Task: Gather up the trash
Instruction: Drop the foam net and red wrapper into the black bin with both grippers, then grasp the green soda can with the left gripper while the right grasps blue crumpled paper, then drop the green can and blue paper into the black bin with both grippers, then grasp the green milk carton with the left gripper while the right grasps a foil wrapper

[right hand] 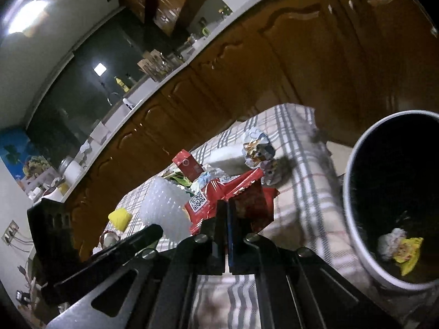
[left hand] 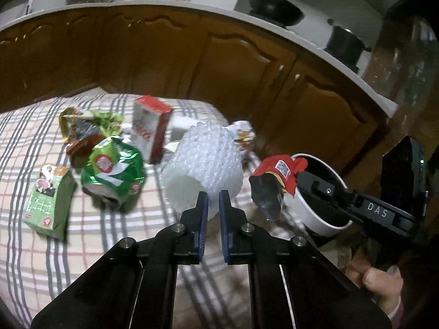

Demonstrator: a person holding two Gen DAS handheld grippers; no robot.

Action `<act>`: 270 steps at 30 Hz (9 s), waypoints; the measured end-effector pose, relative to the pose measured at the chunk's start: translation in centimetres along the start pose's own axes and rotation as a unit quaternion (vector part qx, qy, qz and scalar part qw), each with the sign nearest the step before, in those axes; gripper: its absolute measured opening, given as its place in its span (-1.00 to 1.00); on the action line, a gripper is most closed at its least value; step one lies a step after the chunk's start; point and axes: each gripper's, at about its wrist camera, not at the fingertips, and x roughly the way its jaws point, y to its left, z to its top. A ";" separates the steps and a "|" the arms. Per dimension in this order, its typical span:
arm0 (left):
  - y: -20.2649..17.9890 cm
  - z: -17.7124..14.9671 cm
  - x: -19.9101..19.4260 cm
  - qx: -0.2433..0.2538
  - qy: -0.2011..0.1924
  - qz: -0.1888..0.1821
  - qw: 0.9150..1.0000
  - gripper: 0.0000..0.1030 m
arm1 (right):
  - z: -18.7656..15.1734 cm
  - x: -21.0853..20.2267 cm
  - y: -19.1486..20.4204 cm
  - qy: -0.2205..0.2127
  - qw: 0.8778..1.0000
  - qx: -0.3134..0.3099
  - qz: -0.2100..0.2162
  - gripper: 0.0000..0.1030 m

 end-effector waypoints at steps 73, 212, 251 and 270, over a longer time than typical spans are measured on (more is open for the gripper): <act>-8.9 -1.7 5.9 0.048 0.062 -0.017 0.997 0.41 | 0.5 -7.9 -8.7 -0.065 0.988 0.013 -0.139 0.60; -17.8 1.7 12.4 0.145 0.118 -0.061 0.981 -0.39 | 1.8 -9.1 -13.4 -0.034 0.979 0.020 -0.199 -0.22; 2.5 -1.5 1.5 -0.031 0.049 0.072 0.996 0.20 | -1.7 -0.3 -1.2 0.007 0.996 -0.038 -0.086 0.65; 9.1 -1.3 -2.0 -0.046 0.020 0.165 0.985 0.37 | 0.5 5.1 0.8 0.018 0.994 -0.074 -0.083 0.65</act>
